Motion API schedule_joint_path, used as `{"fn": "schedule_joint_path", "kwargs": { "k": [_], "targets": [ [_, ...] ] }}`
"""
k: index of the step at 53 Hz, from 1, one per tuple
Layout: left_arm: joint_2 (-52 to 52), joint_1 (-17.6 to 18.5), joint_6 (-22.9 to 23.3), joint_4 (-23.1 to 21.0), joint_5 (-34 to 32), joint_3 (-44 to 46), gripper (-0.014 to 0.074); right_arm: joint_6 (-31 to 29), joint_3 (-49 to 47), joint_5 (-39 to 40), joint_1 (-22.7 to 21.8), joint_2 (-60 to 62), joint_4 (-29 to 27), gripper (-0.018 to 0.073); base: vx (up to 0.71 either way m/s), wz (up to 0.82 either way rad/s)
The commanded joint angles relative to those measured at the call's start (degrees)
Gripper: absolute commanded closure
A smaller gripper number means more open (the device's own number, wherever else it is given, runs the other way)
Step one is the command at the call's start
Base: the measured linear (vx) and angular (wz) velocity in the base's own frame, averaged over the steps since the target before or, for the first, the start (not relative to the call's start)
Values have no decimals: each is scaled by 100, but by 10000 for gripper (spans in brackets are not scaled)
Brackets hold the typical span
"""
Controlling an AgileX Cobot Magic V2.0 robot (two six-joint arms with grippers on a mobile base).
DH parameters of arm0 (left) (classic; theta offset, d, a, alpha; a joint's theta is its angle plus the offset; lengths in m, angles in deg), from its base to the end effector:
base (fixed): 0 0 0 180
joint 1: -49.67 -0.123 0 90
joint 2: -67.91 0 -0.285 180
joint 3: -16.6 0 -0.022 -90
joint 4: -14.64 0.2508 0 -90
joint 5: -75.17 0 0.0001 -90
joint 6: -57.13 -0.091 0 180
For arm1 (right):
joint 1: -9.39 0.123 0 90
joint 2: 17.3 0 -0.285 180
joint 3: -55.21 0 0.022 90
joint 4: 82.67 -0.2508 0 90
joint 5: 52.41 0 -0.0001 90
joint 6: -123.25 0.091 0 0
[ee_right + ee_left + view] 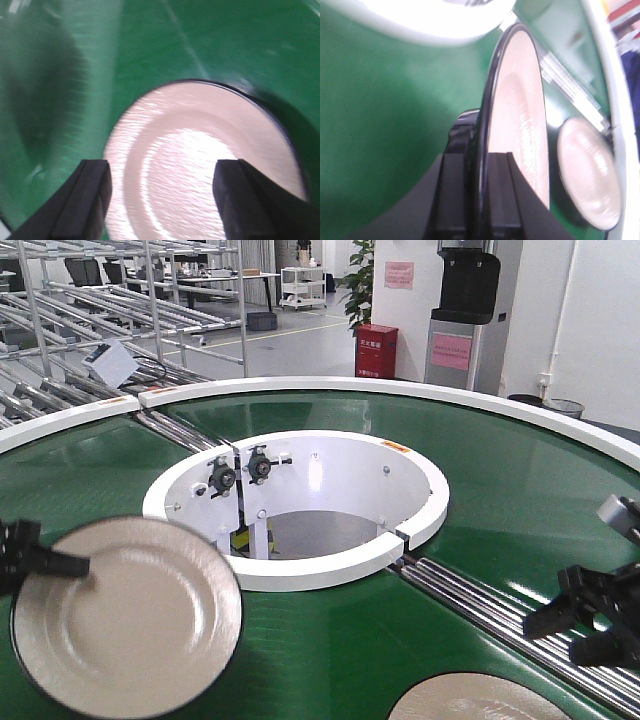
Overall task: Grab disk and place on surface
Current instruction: 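Grip the nearer plate rim with the left gripper and lift it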
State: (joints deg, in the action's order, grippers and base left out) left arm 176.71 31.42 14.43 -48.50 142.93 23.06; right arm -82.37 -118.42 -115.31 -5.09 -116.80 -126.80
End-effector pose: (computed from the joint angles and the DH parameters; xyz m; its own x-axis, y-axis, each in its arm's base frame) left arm 0.3721 0.0435 0.3162 -0.7976 -0.2017 -0.5684 0.2971 0.6887 -0.6613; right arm 0.3222 -0.0249 0.2894 -0.9114 0.2102 -0.3537 -0.0336 0.8188 0.5732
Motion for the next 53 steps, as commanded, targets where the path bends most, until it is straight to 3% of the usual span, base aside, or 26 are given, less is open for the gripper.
{"fn": "schedule_joint_path", "kwargs": {
  "k": [1,16,29,41,53],
  "targets": [
    [-527,-6,113,-790,453,270,605,178,-185,63,-243,232,1,71,0,0],
    [-793,-6,205,-1050,453,263,605,235,-166,103,-1083,84,-1,71,0,0],
    [-793,-6,247,-1180,413,263,605,-61,-166,98,-1084,-428,2,71,0,0],
    [-766,-6,247,-1684,367,263,605,-191,-166,81,-1055,-988,45,71,0,0],
    [-766,-6,398,-1738,194,263,605,-438,-166,107,-687,-1532,288,71,0,0]
  ]
}}
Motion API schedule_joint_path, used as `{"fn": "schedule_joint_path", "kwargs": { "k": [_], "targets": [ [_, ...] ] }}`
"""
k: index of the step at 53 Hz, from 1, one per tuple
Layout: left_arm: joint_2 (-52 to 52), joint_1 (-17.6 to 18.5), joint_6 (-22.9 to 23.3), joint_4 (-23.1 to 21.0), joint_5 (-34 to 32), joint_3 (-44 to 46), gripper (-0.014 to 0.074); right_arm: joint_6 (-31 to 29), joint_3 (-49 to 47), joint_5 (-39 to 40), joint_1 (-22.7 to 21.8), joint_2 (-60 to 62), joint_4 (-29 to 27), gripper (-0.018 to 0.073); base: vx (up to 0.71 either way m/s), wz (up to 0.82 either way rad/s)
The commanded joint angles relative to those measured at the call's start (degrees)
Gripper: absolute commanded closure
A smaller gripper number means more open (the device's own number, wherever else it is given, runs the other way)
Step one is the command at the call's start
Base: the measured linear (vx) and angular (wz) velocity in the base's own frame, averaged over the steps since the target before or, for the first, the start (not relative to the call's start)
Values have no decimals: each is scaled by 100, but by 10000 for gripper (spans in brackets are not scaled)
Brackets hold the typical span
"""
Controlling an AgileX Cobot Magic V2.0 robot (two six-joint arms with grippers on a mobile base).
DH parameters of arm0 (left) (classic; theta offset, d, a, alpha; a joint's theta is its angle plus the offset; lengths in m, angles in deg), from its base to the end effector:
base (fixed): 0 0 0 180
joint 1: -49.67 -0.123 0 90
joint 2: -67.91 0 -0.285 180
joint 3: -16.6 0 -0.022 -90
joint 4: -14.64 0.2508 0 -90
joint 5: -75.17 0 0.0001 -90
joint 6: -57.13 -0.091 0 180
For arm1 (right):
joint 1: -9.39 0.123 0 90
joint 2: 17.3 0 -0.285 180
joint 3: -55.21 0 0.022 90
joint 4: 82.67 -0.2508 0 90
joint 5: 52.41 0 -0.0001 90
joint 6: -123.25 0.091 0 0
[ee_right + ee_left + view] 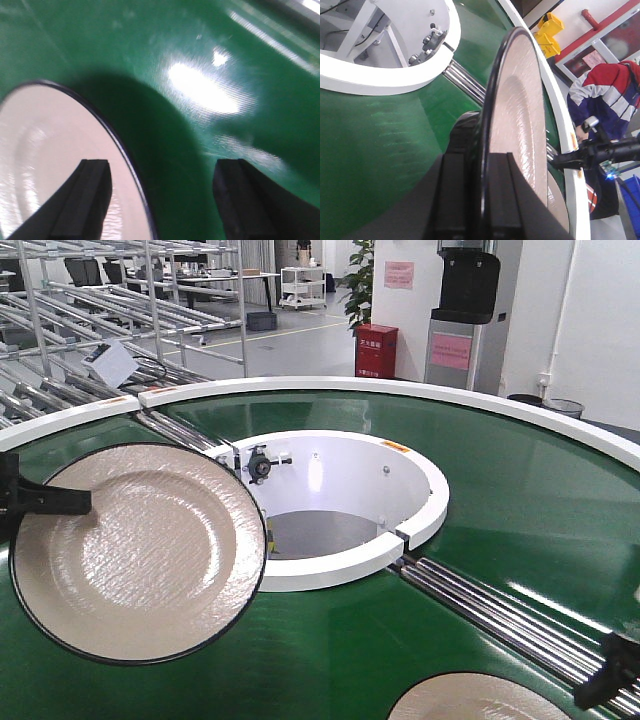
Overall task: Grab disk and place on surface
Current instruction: 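Grip the nearer plate rim with the left gripper and lift it, then grip the second plate rim with the right gripper and lift it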
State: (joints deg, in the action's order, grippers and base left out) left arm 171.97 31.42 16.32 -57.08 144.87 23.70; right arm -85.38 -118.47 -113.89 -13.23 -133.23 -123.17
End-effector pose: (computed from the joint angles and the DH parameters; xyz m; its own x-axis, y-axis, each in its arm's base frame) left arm 0.3567 0.0323 0.3605 -0.7362 -0.2895 -0.6117 0.3615 0.5959 -0.7171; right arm 0.3455 -0.0877 0.1895 -0.9478 0.2951 -0.1212 0.1803 0.8089 0.5596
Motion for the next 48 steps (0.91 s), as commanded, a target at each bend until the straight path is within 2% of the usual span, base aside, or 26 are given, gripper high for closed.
{"fn": "schedule_joint_path", "kwargs": {
  "k": [1,9,19,29,43,48],
  "targets": [
    [-292,-6,222,-880,-9,199,605,-136,-161,-31,161,74,-46,71,0,0],
    [-292,-6,357,-870,-153,199,605,-277,-161,-70,344,-78,-46,71,0,0],
    [-223,-6,362,-859,-125,194,605,-300,-161,-86,353,-92,-42,71,0,0],
    [-225,-6,362,-832,-125,194,605,-305,-161,-188,378,-96,-296,71,0,0],
    [-225,-6,362,-826,-125,194,605,-382,-161,-52,1154,-96,-129,74,0,0],
    [-225,-6,362,-826,-102,194,605,-196,-161,109,1335,-96,40,136,0,0]
  ]
}}
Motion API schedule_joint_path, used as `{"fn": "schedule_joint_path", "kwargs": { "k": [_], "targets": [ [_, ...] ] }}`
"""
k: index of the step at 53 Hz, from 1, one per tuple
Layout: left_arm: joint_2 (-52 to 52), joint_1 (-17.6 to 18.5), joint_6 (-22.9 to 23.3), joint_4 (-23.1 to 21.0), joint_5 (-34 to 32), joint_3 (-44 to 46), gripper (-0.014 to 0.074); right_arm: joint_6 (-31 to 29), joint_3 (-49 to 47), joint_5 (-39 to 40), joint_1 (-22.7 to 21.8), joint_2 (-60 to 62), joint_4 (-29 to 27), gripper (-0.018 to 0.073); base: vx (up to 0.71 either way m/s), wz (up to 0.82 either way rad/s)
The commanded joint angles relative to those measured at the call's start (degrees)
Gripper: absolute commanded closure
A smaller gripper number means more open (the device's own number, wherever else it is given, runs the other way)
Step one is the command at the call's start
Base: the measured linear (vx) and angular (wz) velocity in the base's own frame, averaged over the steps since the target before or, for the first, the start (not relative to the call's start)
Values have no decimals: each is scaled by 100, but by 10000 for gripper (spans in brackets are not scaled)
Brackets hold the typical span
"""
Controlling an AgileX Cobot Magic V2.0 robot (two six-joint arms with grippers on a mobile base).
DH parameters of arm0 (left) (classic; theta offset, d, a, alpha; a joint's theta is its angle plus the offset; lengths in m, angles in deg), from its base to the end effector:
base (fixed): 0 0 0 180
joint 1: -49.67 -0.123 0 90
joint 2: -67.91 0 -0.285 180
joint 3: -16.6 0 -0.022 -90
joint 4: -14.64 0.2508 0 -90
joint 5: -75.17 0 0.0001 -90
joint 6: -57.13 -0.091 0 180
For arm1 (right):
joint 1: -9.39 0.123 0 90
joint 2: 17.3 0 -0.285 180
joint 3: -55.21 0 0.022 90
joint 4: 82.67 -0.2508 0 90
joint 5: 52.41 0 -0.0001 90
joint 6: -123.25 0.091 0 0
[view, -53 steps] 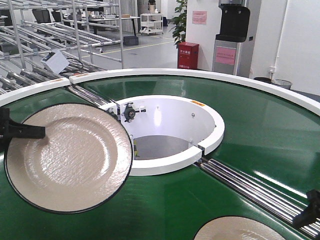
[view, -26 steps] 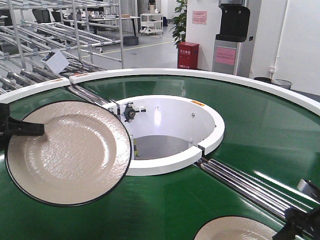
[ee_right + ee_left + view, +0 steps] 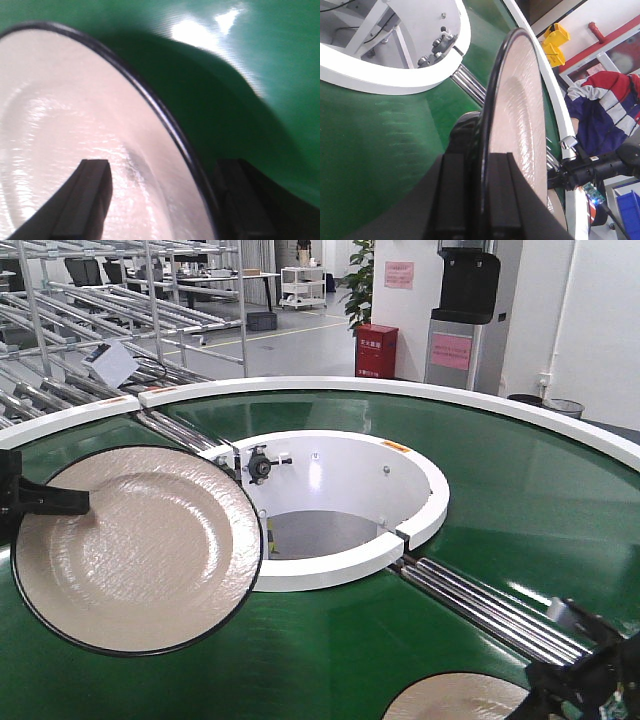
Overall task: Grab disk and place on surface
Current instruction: 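Grip the second plate rim with the right gripper and lift it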
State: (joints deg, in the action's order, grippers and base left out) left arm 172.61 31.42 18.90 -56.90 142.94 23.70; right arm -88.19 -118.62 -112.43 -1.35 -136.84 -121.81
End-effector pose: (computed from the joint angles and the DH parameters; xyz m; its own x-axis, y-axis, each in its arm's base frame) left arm 0.3615 0.0350 0.3563 -0.7431 -0.3356 -0.5789 0.3075 0.5971 -0.7408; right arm 0.3611 -0.0178 0.1663 -0.9932 0.0505 -0.1045 -0.0136 0.8436 0.5369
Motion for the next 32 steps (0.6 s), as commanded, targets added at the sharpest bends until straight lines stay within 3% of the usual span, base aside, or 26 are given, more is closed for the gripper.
{"fn": "schedule_joint_path", "kwargs": {
  "k": [1,11,19,32],
  "targets": [
    [-289,-6,104,-844,99,194,605,110,-146,-32,154,264,-91,168,0,0],
    [-289,-6,109,-844,149,194,605,167,-146,-231,145,264,-86,575,0,0],
    [-289,-6,156,-844,170,194,605,172,-146,-413,137,264,-300,574,0,0],
    [-289,-6,214,-844,201,188,605,64,-163,-562,126,562,-1700,571,0,0]
  ]
}}
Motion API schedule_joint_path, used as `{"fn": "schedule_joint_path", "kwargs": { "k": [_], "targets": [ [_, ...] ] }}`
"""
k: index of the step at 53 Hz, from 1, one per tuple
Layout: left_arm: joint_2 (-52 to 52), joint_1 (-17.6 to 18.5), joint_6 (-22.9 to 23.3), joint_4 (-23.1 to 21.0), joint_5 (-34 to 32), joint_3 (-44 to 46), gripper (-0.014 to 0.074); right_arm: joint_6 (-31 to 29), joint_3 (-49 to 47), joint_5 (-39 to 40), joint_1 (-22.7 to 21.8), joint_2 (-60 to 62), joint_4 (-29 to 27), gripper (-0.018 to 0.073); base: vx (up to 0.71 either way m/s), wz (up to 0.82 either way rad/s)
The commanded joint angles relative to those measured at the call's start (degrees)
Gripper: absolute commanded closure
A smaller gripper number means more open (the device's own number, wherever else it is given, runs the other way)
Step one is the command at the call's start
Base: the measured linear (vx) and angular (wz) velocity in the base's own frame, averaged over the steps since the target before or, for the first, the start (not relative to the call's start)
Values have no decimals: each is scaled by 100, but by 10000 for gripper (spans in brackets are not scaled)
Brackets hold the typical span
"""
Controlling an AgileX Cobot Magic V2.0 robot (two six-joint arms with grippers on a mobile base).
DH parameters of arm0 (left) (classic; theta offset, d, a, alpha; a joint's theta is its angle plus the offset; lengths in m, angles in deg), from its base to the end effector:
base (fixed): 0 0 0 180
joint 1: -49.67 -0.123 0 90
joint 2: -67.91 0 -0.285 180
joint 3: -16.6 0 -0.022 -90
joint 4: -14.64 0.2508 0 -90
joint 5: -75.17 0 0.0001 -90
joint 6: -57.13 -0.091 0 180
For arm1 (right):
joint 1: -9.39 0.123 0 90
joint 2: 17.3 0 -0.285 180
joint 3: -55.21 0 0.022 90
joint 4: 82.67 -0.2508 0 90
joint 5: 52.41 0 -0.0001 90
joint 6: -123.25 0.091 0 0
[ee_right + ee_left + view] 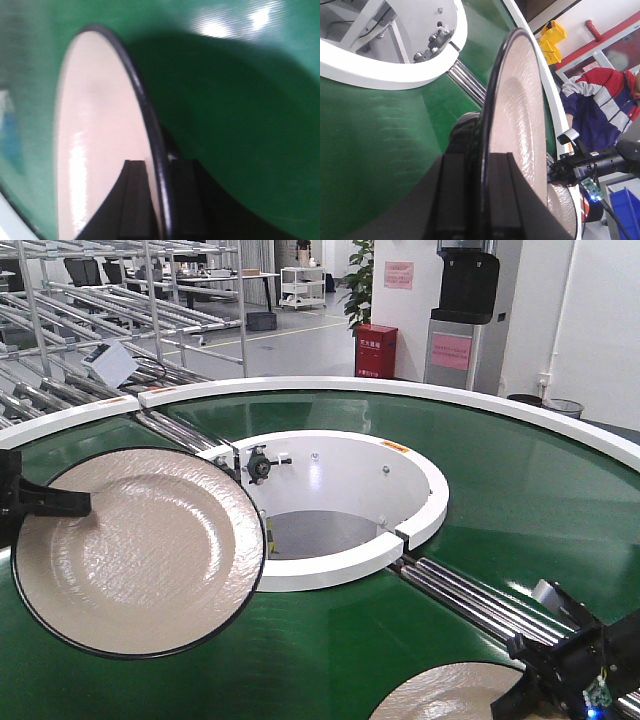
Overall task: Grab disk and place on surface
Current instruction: 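Grip the second plate rim with the right gripper and lift it, then hold both plates upright while the base drives to the steel table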
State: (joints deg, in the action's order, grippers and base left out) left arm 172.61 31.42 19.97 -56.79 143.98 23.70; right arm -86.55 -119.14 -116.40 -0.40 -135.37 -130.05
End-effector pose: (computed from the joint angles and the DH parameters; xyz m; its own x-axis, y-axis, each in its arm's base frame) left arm 0.3602 0.0341 0.3562 -0.7577 -0.3348 -0.5602 0.2997 0.5840 -0.7544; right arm 0.3623 -0.0014 0.1854 -0.9898 0.1135 -0.0856 0.0297 0.7539 0.6563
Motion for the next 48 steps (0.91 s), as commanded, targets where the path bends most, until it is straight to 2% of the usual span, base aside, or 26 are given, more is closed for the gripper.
{"fn": "schedule_joint_path", "kwargs": {
  "k": [1,13,20,30,42,48],
  "targets": [
    [-289,-6,113,-855,96,181,605,-117,-111,-143,31,483,-958,571,0,0],
    [-289,-6,260,-590,142,181,605,-123,-111,283,31,1355,-2052,568,0,0],
    [-306,-6,288,-472,255,179,605,-110,-111,474,31,1944,-2396,568,0,0],
    [-628,-2,166,-462,218,-307,605,10,-111,729,31,2672,-2377,568,0,0],
    [-1321,0,-75,-582,-91,-1383,605,132,-111,705,31,2984,-2327,568,0,0],
    [-1623,4,-62,-562,-198,-1487,605,132,-111,705,31,3002,-2334,568,0,0]
  ]
}}
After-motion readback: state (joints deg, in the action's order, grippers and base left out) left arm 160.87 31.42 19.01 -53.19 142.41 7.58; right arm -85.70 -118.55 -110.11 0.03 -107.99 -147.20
